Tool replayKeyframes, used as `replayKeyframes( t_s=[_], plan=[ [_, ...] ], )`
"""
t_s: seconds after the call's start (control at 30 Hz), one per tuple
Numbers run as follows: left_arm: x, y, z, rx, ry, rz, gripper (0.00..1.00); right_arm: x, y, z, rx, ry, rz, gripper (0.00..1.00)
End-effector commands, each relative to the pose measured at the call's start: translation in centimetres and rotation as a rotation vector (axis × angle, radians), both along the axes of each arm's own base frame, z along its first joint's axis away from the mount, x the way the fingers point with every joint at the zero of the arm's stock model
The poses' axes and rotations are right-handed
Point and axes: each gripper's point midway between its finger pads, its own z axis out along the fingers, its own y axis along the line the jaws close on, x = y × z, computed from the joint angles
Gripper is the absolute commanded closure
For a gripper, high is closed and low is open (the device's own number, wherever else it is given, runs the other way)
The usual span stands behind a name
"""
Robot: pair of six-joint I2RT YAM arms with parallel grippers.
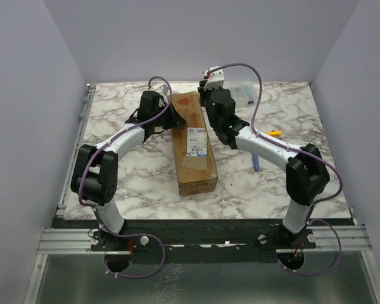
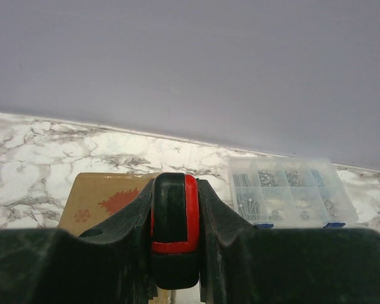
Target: Unpack the express box
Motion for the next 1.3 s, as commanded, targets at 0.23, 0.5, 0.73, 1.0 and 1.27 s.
replayKeyframes(
  t_s=[0.23, 0.5, 0.73, 1.0, 1.27],
  plan=[
    [0.0, 1.1, -3.1, 0.028, 0.07, 0.051, 1.0, 1.7, 1.3, 1.5, 0.077, -0.051, -0.005, 1.0],
    [0.1, 1.1, -3.3, 0.032, 0.074, 0.053, 1.0, 2.0, 1.3, 0.7, 0.06, -0.038, -0.02, 1.0],
    [0.1, 1.1, -3.1, 0.03, 0.068, 0.054, 1.0, 2.3, 1.3, -0.2, 0.033, -0.023, -0.027, 1.0],
    [0.1, 1.1, -3.1, 0.031, 0.069, 0.055, 1.0, 2.4, 1.6, -1.4, 0.021, -0.001, -0.019, 1.0],
    [0.1, 1.3, -3.2, 0.038, 0.068, 0.065, 1.0, 2.3, 1.5, -2.5, -0.019, 0.021, -0.021, 1.0]
  ],
)
